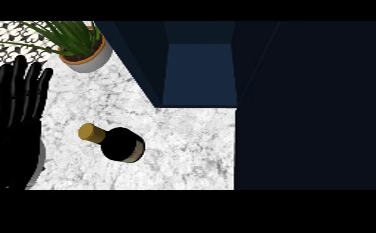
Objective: Pick up the wine, place it into the cabinet and close the cabinet
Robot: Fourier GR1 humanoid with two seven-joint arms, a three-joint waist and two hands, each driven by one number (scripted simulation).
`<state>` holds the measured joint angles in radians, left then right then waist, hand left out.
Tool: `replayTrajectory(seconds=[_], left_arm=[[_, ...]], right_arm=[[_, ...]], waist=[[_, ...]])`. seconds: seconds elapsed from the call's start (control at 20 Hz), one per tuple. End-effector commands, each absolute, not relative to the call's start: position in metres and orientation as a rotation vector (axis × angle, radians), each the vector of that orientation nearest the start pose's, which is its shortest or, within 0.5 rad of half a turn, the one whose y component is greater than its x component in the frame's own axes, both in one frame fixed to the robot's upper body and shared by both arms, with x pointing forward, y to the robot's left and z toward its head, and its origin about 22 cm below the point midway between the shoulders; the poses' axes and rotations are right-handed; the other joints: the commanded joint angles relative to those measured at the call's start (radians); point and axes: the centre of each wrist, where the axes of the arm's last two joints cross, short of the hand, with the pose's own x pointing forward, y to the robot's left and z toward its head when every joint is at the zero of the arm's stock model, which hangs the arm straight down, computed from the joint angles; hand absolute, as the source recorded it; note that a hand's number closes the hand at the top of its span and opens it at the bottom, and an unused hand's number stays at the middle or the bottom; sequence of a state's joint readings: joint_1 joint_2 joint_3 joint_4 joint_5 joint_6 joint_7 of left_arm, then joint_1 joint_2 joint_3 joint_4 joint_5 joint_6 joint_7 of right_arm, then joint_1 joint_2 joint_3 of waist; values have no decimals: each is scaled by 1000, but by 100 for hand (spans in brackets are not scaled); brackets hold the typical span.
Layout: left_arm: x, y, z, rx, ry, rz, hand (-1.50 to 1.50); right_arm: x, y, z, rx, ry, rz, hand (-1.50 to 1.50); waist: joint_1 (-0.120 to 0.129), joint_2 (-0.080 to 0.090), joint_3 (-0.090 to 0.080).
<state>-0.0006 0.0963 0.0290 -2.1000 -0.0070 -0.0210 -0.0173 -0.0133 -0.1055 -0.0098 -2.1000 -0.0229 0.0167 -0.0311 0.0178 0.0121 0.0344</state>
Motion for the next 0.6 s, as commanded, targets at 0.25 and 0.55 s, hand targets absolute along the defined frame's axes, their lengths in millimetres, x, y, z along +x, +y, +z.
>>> replayTrajectory(seconds=[0.25,0.55], left_arm=[[187,219,134,-333,-2178,-406,-150],[161,190,127,-614,-1918,-196,-150]], right_arm=[[177,-238,125,-44,-2084,136,-150],[148,-219,150,289,-1969,270,-150]], waist=[[-30,-19,-35],[-24,-18,-35]])
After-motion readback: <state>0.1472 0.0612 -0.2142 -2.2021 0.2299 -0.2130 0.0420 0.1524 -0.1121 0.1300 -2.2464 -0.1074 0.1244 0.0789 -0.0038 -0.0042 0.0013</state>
